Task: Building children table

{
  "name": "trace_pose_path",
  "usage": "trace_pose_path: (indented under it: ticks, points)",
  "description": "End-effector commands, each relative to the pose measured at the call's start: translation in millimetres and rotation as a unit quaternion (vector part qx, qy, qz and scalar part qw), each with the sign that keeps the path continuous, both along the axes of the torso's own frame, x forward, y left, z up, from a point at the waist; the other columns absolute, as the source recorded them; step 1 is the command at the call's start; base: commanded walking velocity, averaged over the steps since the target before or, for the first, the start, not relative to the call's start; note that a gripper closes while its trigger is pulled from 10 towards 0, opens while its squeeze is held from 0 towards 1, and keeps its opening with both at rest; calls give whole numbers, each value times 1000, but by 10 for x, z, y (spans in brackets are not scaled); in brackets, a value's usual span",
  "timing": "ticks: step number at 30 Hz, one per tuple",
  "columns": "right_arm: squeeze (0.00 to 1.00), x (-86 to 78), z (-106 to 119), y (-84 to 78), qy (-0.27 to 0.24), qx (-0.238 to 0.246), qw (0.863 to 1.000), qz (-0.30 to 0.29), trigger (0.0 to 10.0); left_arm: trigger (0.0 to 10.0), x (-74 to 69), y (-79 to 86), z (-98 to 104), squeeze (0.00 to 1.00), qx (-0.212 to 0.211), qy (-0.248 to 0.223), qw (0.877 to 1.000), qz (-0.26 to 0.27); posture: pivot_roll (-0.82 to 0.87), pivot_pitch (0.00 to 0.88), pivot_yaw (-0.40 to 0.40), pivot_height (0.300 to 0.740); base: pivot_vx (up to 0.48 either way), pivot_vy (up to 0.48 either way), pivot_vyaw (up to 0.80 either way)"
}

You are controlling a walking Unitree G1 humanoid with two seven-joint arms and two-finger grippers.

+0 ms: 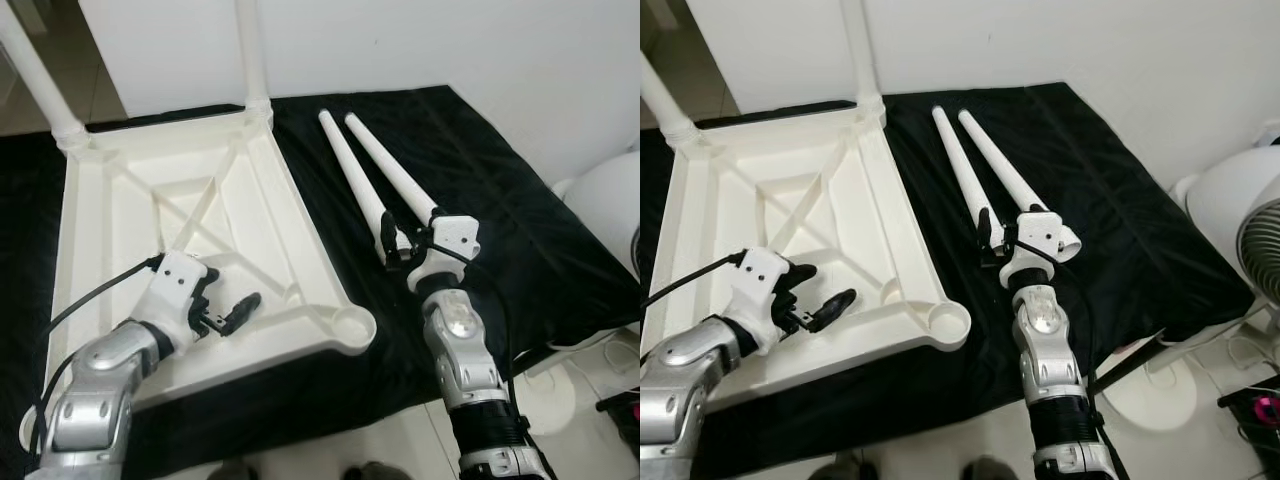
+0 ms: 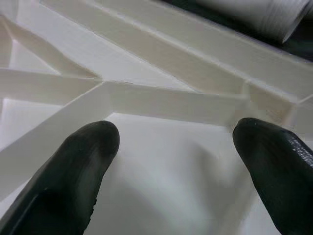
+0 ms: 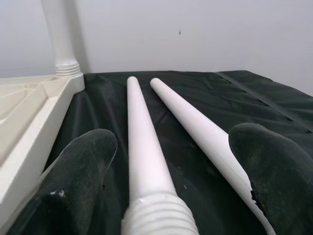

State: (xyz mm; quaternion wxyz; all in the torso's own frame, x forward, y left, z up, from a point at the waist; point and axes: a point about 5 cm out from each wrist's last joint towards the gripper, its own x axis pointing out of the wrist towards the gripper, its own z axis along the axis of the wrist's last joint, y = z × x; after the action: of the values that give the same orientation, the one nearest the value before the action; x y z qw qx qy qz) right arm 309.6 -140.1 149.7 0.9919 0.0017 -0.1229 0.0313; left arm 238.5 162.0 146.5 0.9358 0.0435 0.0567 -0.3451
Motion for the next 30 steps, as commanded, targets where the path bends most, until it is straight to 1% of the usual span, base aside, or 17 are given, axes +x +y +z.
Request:
trace_pose_path:
  ticks: [1,2,3,5,6,7,8,9,10,11,14,15,17,19,22,26,30]
  points:
    - [0,17,-1,13,2,6,1000,-1,10000,10000,-35,-96,37,0,-11,-2,999,-36,-4,38,6,740,0,0,0]
    - [0,29,14,4,1,6,1000,-3,10000,10000,-62,-174,72,0,-27,-5,998,-52,-4,43,3,740,0,0,0]
    - [0,29,14,4,1,6,1000,-3,10000,10000,-62,-174,72,0,-27,-5,998,-52,-4,43,3,740,0,0,0]
    - [0,59,41,-41,1,9,1000,-11,10000,10000,-106,-387,182,0,-47,-33,995,-81,10,60,-35,740,0,0,0]
    - [0,59,41,-41,1,9,1000,-11,10000,10000,-106,-387,182,0,-47,-33,995,-81,10,60,-35,740,0,0,0]
    - [0,98,66,-84,2,11,1000,-14,10000,10000,-99,-525,271,0,-66,-55,993,-86,14,61,-43,740,0,0,0]
    - [0,98,66,-84,2,11,1000,-14,10000,10000,-99,-525,271,0,-66,-55,993,-86,14,61,-43,740,0,0,0]
    - [0,126,84,-113,2,12,1000,-16,10000,10000,-96,-615,336,0,-80,-69,990,-89,14,61,-43,740,0,0,0]
    - [0,126,84,-113,2,12,1000,-16,10000,10000,-96,-615,336,0,-80,-69,990,-89,14,61,-43,740,0,0,0]
    - [0,185,132,-178,2,14,1000,-19,10000,10000,-60,-725,460,0,-100,-90,988,-76,34,74,-71,740,0,0,0]
    - [0,277,168,-261,11,12,999,-30,10000,10000,15,-839,619,0,-133,-110,984,-48,36,81,-74,740,0,0,0]
    - [0,277,168,-261,11,12,999,-30,10000,10000,15,-839,619,0,-133,-110,984,-48,36,81,-74,740,0,0,0]
    - [0,304,172,-282,14,7,999,-38,10000,10000,27,-891,680,0,-171,-105,979,-48,22,85,-75,740,0,0,0]
    - [0,297,184,-289,10,8,999,-32,10000,10000,14,-945,714,0,-191,-101,975,-51,12,83,-77,740,0,0,0]
    - [0,285,181,-285,9,2,1000,-23,10000,10000,25,-981,712,0,-184,-103,976,-49,8,83,-79,740,0,0,0]
    - [0,282,135,-283,18,-6,1000,-3,10000,10000,137,-1039,769,0,-177,-111,977,-39,-10,72,-73,740,0,0,0]
    - [0,282,115,-283,21,-8,1000,8,10000,10000,179,-1042,808,0,-170,-123,977,-32,-12,74,-68,740,0,0,0]
